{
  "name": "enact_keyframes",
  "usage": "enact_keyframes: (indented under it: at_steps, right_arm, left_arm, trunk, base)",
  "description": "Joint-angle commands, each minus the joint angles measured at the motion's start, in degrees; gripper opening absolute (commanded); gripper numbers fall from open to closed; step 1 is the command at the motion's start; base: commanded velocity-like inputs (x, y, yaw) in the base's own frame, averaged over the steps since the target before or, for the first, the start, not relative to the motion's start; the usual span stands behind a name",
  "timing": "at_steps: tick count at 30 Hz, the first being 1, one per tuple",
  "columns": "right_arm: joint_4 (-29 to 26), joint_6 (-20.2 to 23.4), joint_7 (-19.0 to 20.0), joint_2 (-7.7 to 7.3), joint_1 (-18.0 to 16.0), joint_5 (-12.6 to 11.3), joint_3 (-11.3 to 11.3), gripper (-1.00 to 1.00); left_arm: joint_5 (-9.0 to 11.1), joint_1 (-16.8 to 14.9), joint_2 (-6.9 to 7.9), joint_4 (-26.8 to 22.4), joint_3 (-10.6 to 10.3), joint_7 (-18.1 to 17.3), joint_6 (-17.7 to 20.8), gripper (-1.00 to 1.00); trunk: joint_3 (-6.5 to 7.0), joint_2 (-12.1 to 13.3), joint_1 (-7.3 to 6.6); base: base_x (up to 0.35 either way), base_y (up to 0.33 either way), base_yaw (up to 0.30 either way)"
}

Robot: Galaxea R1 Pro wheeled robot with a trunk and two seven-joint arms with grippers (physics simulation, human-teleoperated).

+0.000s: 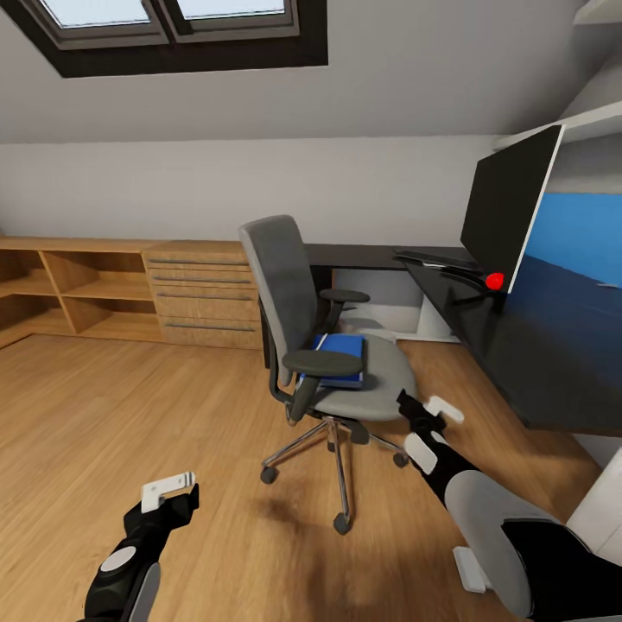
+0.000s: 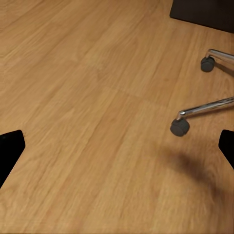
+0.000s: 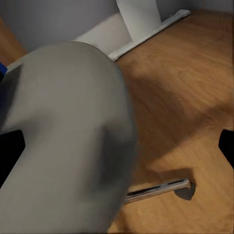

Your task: In the bedroom, organize the workspace by keeping the computer under the desk, ensuring the monitor is on the desk, placing the keyboard on the desk next to the monitor, placing the mouse on the desk next to the keyboard, moving the folder from the swivel chair onto the desk next to the mouse, stacking the notebook on top of the folder with the pen on top of the notebook, and positioning the swivel chair next to the desk.

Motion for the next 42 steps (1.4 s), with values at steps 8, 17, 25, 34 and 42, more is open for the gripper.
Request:
enact_keyframes:
  at_steps: [8,17,25,34,42]
  right_arm:
    - [0.0,-0.3,0.1,-0.05,0.0,-8.3,-0.1,1.00]
    - [-0.3,-0.4,0.1,0.00,0.0,-9.3,-0.1,1.00]
    - [-0.3,-0.4,0.1,-0.06,0.0,-9.3,-0.1,1.00]
    - [-0.3,-0.4,0.1,-0.12,-0.1,-9.3,-0.2,1.00]
    - [-0.2,-0.3,0.0,-0.64,0.0,-9.4,-0.2,1.00]
  left_arm:
    - [0.7,0.0,-0.10,0.0,1.3,0.3,0.2,1.00]
    - [0.8,0.0,-0.15,0.0,1.4,0.3,0.2,1.00]
    - [0.7,0.0,-0.15,0.0,1.4,0.3,0.1,1.00]
    - [0.6,0.0,-0.15,0.0,1.4,0.3,0.2,1.00]
    - [0.6,0.0,-0.15,0.0,1.4,0.2,0.2,1.00]
  trunk:
    - [-0.06,0.0,-0.01]
    - [-0.06,0.0,-0.01]
    - [-0.06,0.0,-0.01]
    - [-0.06,0.0,-0.01]
    - [-0.06,0.0,-0.01]
  base:
    - [0.000,0.000,0.000]
    - [0.000,0.000,0.000]
    - [0.073,0.000,0.000]
    - [0.141,0.000,0.000]
    - [0.125,0.000,0.000]
